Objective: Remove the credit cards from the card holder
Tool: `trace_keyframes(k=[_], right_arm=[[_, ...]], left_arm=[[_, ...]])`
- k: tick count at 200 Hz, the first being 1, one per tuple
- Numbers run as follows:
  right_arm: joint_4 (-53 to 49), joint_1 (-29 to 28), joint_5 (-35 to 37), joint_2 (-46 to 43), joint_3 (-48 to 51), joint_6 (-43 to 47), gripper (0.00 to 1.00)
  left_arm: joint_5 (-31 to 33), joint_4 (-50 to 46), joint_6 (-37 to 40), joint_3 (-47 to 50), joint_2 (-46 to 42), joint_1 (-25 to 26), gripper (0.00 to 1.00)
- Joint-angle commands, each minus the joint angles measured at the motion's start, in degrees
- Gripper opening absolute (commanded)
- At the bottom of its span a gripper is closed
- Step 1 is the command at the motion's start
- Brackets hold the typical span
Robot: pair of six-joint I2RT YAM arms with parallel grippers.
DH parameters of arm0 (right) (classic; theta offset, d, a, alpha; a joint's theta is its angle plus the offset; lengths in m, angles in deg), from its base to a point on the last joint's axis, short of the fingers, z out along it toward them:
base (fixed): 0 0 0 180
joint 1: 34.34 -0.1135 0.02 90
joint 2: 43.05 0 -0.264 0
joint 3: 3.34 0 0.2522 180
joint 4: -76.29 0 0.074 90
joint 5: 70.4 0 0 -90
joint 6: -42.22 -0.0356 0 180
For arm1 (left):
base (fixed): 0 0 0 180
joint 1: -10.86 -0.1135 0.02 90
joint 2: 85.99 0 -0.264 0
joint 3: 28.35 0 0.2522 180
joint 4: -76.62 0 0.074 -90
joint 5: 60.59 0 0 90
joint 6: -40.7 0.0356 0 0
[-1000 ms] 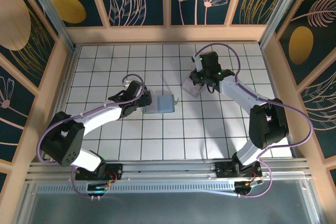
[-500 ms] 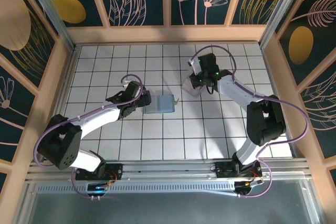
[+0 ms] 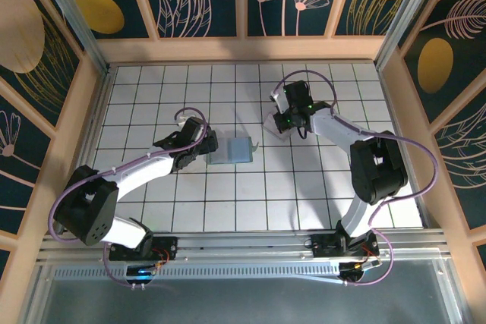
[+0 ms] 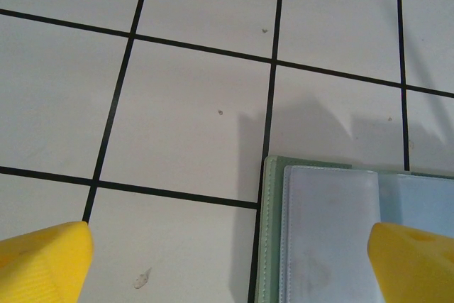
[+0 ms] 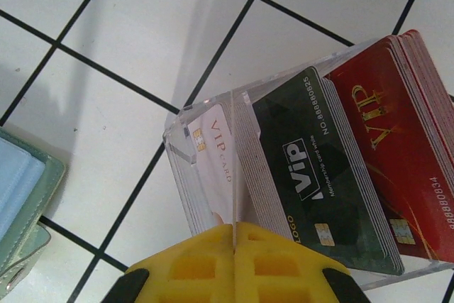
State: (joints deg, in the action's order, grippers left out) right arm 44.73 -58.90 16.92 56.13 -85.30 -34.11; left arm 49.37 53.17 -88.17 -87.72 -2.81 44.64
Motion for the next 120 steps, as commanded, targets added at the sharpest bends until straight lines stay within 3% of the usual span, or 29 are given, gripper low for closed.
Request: trace_keyframes(k=[1, 91, 120], right_arm=[[-3.14, -0.05, -1.59, 1.63, -0.97, 1.46, 0.00], [-6.73, 0.02, -2.82, 5.36, -4.16, 2.32, 0.00], [-6.11, 0.01, -1.79, 5.11, -5.30, 1.87, 0.14]], left_arm=[[1.02, -1.29, -0.73, 0.24, -0.42, 0.19, 0.99], [1.35, -1.64, -0.61, -0.01, -0.33, 0.21, 0.99], [1.25, -1.73, -0.56, -0.12, -0.45, 0.18, 0.99]])
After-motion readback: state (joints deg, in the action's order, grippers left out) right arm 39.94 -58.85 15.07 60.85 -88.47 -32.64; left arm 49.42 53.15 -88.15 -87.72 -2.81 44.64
